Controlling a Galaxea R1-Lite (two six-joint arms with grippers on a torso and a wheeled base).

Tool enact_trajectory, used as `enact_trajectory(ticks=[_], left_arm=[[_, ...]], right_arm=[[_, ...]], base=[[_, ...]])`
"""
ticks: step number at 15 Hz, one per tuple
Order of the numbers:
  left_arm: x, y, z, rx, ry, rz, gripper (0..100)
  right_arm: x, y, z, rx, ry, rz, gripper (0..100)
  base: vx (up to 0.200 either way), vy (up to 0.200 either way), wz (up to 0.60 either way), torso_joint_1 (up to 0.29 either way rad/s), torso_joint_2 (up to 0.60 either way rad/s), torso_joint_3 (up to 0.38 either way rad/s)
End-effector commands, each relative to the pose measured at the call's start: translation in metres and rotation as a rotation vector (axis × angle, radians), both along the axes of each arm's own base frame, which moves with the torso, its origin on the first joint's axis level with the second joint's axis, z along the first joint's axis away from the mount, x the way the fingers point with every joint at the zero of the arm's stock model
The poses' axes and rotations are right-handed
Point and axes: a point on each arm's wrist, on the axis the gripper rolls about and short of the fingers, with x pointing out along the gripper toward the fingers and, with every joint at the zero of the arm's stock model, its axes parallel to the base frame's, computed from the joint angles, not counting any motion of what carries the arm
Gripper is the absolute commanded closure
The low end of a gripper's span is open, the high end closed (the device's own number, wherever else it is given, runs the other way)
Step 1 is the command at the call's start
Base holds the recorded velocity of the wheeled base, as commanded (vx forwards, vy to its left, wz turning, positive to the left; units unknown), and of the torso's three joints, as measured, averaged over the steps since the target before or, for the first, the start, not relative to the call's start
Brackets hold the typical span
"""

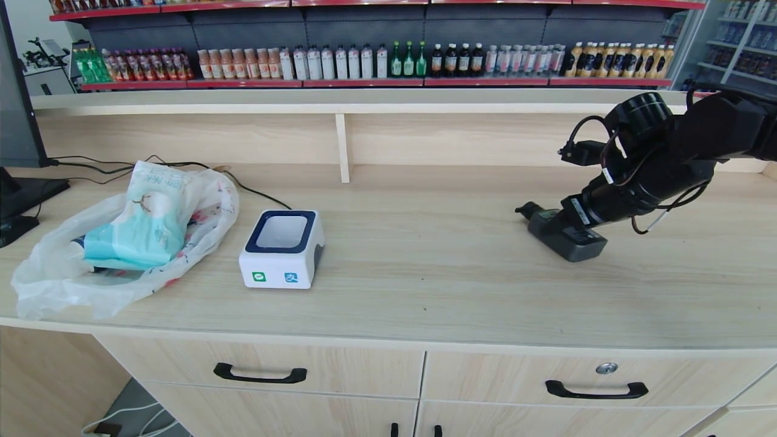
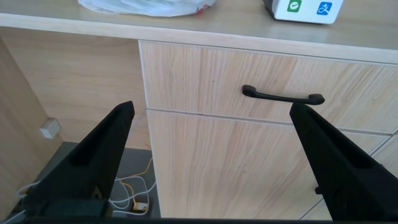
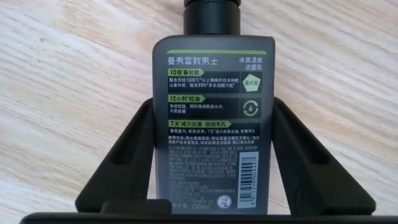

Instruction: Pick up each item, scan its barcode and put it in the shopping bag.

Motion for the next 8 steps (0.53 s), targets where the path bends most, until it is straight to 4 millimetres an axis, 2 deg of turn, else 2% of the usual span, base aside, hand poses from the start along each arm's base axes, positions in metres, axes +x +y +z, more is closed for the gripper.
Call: enact_trajectory(ticks=[1,8], left_arm=[[0.0,0.0,0.0,0.0,-0.001,0.0,0],[0.0,0.0,0.0,0.0,-0.001,0.0,0]], right_arm=[[-0.0035,0.0026,0.0054,0.003,-0.015,0.01,100],[-0.0045,0.0034,0.0038,0.012,0.003,0.02,100]], base=[[0.0,0.0,0.0,0.0,0.0,0.0],[0.0,0.0,0.0,0.0,0.0,0.0]])
